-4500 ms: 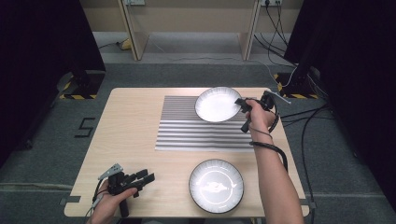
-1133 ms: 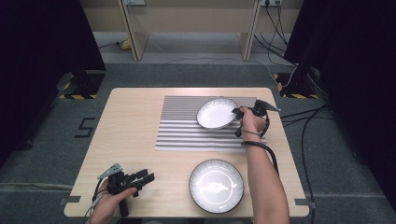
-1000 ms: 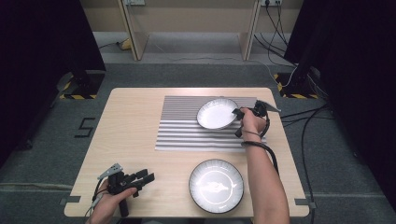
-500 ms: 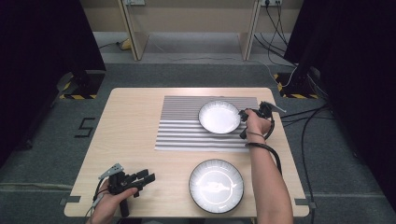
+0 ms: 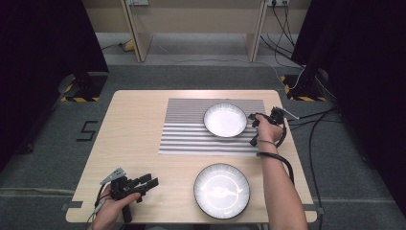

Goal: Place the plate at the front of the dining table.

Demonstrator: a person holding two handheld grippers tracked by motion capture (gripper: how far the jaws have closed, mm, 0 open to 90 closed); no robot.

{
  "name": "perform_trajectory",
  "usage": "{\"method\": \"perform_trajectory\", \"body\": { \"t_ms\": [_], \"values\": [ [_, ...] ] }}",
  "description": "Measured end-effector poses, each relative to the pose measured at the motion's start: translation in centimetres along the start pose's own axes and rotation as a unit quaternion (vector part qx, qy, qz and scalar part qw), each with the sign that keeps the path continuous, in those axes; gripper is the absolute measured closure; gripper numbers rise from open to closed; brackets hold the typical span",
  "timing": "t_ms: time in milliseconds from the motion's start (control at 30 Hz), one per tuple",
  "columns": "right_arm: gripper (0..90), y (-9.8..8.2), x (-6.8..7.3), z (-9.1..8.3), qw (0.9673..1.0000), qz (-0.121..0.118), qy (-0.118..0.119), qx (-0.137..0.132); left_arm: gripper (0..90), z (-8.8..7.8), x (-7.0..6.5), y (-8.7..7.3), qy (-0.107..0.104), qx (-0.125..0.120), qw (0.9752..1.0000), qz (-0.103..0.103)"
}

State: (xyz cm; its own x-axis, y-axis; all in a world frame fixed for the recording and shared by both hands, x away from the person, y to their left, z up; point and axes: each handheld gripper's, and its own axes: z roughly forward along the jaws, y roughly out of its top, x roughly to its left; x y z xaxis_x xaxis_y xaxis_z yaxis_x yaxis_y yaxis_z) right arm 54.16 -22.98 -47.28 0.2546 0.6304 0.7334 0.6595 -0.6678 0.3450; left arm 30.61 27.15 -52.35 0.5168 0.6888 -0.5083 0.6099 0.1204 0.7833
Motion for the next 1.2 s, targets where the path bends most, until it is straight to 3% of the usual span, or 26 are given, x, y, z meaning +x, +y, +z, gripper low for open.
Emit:
{"method": "perform_trajectory", "body": {
  "t_ms": [967,1033,1200],
  "values": [
    [57.0,-1.6,-1.1,-3.8,0.9996,-0.018,0.022,0.001,46.8,-0.1,-0.3,-0.2,0.0,0.002,1.0,0.003],
    [56.9,-1.9,-1.2,-4.2,0.9994,-0.032,0.016,-0.001,46.8,-0.2,-0.3,-0.3,0.0,0.002,1.0,0.004],
    [56.6,-2.3,-1.0,-4.9,0.999,-0.035,0.028,0.001,46.8,-0.2,-0.3,-0.3,0.0,0.002,1.0,0.006]
  ]
}}
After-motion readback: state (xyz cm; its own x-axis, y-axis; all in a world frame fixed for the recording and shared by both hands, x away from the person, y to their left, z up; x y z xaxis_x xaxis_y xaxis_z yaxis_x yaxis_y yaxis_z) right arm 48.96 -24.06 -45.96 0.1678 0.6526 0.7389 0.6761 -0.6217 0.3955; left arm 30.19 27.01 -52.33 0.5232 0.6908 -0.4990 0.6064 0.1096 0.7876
